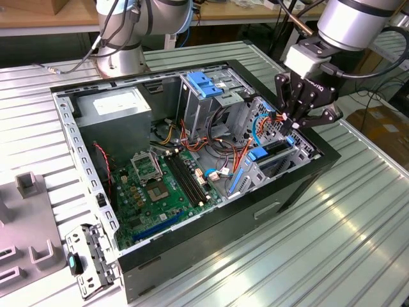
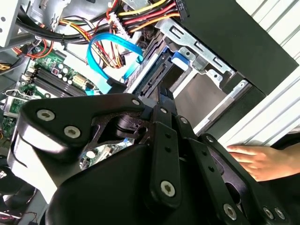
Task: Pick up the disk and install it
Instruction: 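Insert the first disk wire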
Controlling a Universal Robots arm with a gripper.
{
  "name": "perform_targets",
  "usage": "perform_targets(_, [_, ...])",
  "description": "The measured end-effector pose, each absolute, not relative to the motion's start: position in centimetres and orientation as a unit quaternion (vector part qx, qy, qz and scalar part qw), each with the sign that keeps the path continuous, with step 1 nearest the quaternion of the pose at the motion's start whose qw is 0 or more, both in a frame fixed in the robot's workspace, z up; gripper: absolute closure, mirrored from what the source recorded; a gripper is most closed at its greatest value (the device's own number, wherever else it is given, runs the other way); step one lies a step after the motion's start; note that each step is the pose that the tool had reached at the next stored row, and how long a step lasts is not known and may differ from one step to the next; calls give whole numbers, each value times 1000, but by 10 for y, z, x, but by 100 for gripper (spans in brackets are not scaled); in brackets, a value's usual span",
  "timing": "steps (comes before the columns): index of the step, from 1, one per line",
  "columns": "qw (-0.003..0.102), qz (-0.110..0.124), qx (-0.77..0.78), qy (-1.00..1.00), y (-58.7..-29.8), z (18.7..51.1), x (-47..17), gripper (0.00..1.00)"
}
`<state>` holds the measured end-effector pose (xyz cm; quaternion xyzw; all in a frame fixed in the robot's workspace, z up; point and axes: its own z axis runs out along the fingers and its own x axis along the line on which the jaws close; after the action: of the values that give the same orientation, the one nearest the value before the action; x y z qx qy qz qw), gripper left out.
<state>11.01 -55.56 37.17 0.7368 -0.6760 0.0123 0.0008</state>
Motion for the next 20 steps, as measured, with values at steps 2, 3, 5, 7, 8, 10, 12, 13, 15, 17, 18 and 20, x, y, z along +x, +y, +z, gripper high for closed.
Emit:
perform_targets(2, [1, 12, 737, -676, -555, 372, 111, 89])
perform_targets(3, [1, 12, 737, -675, -555, 372, 111, 89])
perform_targets(5, [1, 12, 738, -675, -555, 372, 111, 89])
perform_targets(7, [1, 12, 739, -674, -555, 372, 111, 89])
perform_targets(8, [1, 12, 740, -673, -555, 372, 111, 89])
perform_targets(10, [1, 12, 742, -670, -555, 372, 111, 89])
perform_targets(12, [1, 12, 745, -667, -555, 372, 111, 89])
perform_targets(13, [1, 12, 746, -666, -555, 372, 111, 89])
perform_targets(15, [1, 12, 748, -663, -555, 372, 111, 89])
perform_targets(17, [1, 12, 750, -662, -555, 373, 111, 89])
perform_targets(18, [1, 12, 750, -661, -555, 373, 111, 89])
perform_targets(20, [1, 12, 750, -661, -555, 373, 111, 89])
